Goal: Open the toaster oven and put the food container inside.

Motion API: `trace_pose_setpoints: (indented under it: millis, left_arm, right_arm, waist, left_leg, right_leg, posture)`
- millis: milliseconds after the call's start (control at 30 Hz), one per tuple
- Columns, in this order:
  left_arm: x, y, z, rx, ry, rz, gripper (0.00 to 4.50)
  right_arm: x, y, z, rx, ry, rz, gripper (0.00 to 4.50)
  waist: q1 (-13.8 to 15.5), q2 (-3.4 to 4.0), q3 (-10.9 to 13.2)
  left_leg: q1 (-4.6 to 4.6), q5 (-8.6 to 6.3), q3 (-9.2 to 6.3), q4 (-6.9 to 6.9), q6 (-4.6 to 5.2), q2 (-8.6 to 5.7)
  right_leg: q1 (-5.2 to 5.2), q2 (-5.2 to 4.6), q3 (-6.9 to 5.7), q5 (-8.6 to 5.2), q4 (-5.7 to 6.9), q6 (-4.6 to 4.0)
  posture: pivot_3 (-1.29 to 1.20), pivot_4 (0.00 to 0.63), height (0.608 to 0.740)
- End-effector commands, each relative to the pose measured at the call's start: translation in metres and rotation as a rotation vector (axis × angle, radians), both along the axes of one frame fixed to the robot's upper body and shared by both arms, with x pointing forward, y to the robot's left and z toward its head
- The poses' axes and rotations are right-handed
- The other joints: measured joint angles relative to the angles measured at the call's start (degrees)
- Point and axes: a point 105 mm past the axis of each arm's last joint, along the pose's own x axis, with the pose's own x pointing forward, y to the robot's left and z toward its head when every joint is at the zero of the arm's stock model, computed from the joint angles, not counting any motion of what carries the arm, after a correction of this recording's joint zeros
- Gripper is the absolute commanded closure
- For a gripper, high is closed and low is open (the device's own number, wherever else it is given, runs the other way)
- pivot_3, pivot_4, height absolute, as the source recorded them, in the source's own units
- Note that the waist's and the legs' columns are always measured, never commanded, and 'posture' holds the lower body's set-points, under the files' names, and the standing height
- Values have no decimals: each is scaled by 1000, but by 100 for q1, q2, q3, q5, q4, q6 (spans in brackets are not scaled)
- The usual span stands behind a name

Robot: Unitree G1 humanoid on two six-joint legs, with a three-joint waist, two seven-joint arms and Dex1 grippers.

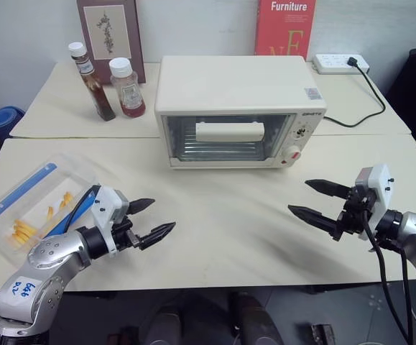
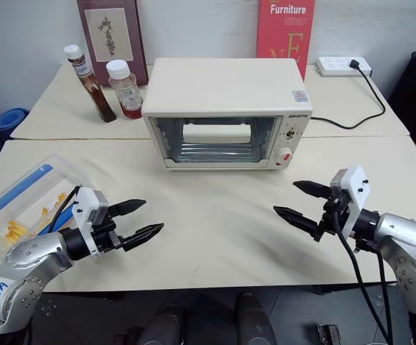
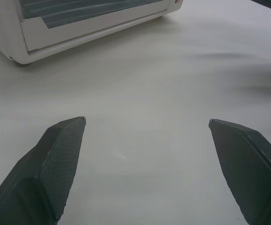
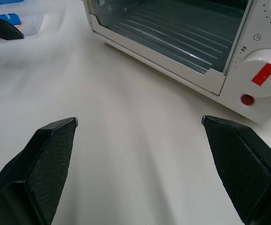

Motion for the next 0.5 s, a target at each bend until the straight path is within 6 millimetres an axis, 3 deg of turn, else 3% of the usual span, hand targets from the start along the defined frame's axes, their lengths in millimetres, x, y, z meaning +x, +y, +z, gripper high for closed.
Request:
trace_pose_setpoints:
  millis: [33,267,500]
  left_arm:
    - [-10,-8,2,39,-31,-41,0]
    - [0,-8,7,-13,-35,-4,0]
    - [-7,-14,26,-148,-15,-56,0]
  right_arm:
    - [-3,0,7,16,-17,4,45]
    - [-3,5,4,10,-4,17,45]
    - [-8,22,2,35,43,103,45]
  waist:
    - [-8,0,0]
    - [-2,0,0]
    - [-9,0,0]
  left_leg:
    - [0,0,0,-1,0,0]
    - [2,0,2,-2,1,-1]
    - [2,-2,1,-2,3,2]
  right_leg:
    - [0,0,1,-1,0,0]
    - [-1,0,1,-1,1,-1]
    - [-2,2,0,-1,1,-1]
  posture:
    - [0,150,740]
    - [0,150,740]
    - [0,150,740]
